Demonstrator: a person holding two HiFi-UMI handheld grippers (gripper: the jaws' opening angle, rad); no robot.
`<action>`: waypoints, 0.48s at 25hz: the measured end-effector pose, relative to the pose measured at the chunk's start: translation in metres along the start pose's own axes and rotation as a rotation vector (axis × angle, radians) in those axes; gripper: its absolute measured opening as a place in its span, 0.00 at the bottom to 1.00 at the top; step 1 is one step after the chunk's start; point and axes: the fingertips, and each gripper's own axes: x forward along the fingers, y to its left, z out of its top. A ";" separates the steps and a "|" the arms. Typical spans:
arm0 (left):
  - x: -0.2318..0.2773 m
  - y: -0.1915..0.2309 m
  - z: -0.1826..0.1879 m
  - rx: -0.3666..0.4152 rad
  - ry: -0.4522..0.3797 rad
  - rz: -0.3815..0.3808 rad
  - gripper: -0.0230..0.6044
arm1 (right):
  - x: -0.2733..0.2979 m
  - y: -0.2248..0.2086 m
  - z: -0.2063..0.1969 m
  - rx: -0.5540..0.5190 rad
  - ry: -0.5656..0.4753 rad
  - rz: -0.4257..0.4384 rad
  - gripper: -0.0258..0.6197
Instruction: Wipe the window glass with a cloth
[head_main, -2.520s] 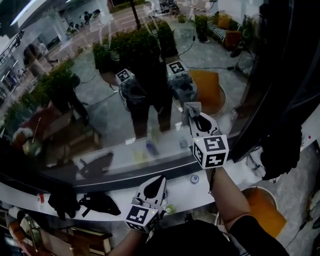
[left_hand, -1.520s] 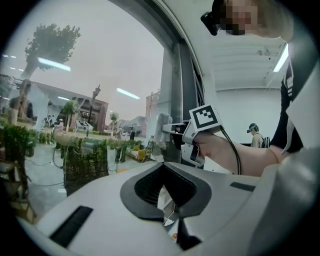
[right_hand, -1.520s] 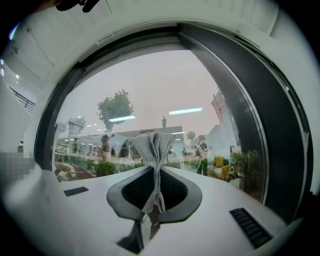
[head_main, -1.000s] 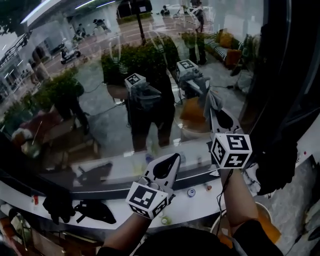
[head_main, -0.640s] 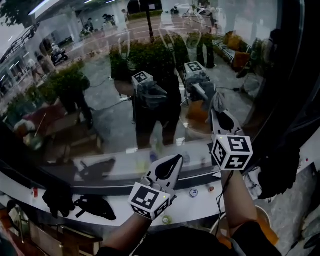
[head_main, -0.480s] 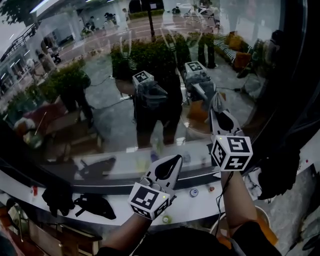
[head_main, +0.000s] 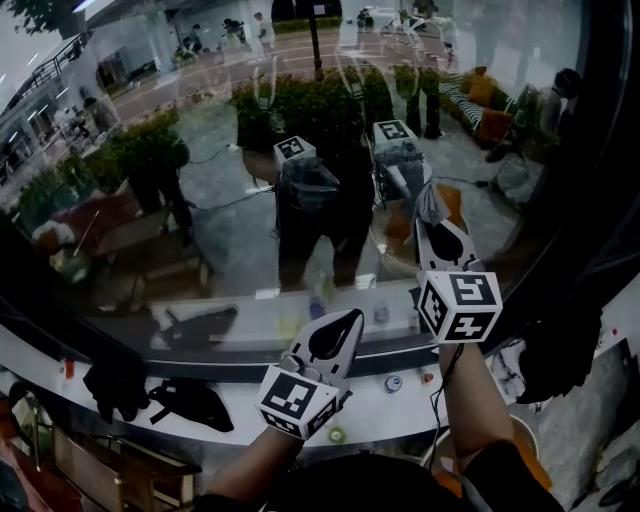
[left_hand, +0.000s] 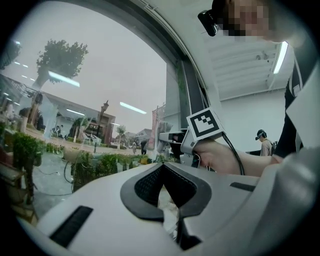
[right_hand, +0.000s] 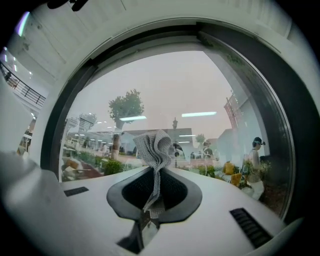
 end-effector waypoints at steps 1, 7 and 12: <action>-0.001 0.001 0.000 0.001 -0.001 0.006 0.05 | 0.001 0.002 0.000 0.000 -0.002 0.005 0.11; -0.015 0.014 -0.006 -0.001 0.012 0.037 0.05 | 0.012 0.023 -0.003 0.009 0.002 0.032 0.11; -0.057 0.043 0.001 -0.005 -0.004 0.056 0.05 | 0.021 0.081 0.006 -0.001 0.003 0.060 0.11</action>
